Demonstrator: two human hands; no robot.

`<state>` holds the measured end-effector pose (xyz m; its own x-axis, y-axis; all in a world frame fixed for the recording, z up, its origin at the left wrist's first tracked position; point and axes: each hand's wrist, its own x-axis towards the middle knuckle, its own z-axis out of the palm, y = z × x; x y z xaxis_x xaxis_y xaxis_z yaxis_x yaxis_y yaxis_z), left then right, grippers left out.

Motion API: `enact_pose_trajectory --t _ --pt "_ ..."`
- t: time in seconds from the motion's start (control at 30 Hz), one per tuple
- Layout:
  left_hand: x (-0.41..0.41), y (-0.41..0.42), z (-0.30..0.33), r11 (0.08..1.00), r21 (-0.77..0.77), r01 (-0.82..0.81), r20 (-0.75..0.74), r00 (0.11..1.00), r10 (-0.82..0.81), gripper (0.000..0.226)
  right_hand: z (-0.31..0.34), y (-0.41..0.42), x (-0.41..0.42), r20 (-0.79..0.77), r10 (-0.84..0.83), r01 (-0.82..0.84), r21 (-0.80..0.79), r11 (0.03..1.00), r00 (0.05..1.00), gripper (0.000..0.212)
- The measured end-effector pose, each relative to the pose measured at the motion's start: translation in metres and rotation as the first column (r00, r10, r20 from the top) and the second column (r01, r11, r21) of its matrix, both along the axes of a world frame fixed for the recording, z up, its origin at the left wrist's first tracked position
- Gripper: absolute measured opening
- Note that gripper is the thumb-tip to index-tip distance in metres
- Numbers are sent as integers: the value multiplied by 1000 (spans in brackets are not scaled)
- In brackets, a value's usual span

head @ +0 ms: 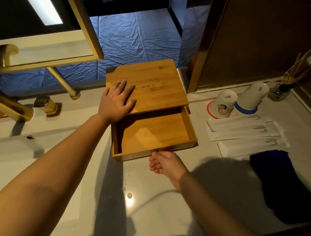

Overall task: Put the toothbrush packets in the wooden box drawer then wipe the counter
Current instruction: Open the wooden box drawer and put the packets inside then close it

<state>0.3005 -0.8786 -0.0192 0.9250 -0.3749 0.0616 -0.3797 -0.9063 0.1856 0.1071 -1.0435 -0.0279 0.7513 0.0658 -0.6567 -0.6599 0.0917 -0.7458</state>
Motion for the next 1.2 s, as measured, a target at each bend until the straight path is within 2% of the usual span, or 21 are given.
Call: enact_pose_trajectory --t 0.37,0.67,0.8,0.9,0.97,1.03,1.1,1.17,1.2 --pt "0 0 0 1000 -4 5 -1 1000 -5 62 -5 4 -11 24 -9 12 -116 993 1000 30" --pt "0 0 0 1000 -7 5 2 1000 -5 63 -6 3 -23 -64 21 -25 -63 998 998 32" --pt "0 0 -1 1000 -1 4 4 1000 -4 62 -4 3 -29 -27 -10 9 -43 999 1000 27" --pt "0 -1 -1 1000 0 4 6 1000 -4 62 -1 -5 -28 -20 80 -81 -85 993 997 17" --pt "0 0 -1 1000 5 2 5 1000 -2 62 0 -23 -28 -18 231 -229 -225 947 973 13" --pt "1 -1 -1 1000 12 2 0 1000 -2 62 9 -50 -29 -5 344 -315 -414 854 939 12" --pt "1 -1 -2 1000 17 6 5 1000 -6 63 23 -82 -31 58 421 -318 -566 761 905 12" --pt "1 -1 -2 1000 17 10 12 1000 -10 63 37 -112 -30 87 463 -235 -771 592 882 14" --pt "1 -1 -2 1000 18 10 13 1000 -10 63 39 -127 -27 81 424 -162 -847 506 902 15"
